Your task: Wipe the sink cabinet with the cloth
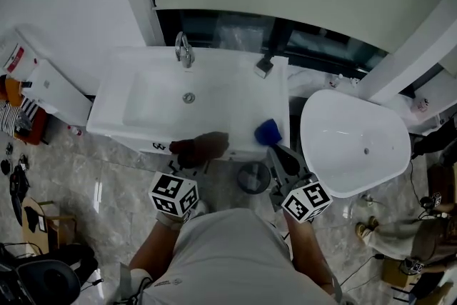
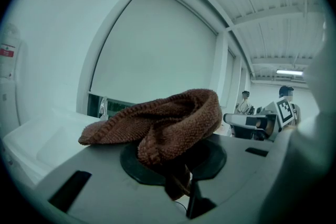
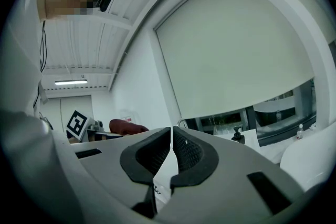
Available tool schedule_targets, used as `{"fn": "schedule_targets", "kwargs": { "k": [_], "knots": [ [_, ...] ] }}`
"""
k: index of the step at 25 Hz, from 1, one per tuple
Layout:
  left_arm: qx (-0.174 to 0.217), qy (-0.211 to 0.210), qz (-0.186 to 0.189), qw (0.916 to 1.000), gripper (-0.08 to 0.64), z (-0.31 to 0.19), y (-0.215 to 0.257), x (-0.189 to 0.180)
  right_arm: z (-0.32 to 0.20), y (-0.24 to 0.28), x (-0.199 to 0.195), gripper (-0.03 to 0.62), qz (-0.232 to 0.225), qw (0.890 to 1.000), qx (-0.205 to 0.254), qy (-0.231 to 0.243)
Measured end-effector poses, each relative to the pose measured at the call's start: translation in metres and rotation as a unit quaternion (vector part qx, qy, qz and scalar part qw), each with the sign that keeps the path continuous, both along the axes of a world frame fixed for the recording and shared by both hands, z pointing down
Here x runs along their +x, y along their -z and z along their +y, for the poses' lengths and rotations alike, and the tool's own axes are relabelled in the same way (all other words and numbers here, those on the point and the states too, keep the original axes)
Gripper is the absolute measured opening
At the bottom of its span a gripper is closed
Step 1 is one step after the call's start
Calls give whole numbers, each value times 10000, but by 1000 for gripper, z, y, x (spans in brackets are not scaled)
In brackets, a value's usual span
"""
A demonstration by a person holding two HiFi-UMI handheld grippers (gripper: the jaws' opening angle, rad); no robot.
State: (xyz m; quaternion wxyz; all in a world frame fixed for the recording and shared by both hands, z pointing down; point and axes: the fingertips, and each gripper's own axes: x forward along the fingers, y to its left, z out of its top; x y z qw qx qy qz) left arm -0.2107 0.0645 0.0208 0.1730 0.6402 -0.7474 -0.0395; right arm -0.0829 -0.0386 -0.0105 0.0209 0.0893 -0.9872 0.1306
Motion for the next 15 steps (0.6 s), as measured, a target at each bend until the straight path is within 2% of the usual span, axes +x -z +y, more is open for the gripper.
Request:
{"fn": "schedule_targets", "kwargs": {
  "k": [8,15],
  "knots": [
    [-63,89,35,9999,66,7,-3,-7,1,0,1,31,85,10000,13,-48],
    [-93,-9,-51,9999,66,13,-4,-1,10,-4,1,31,147,9998,25,-102]
  ]
}}
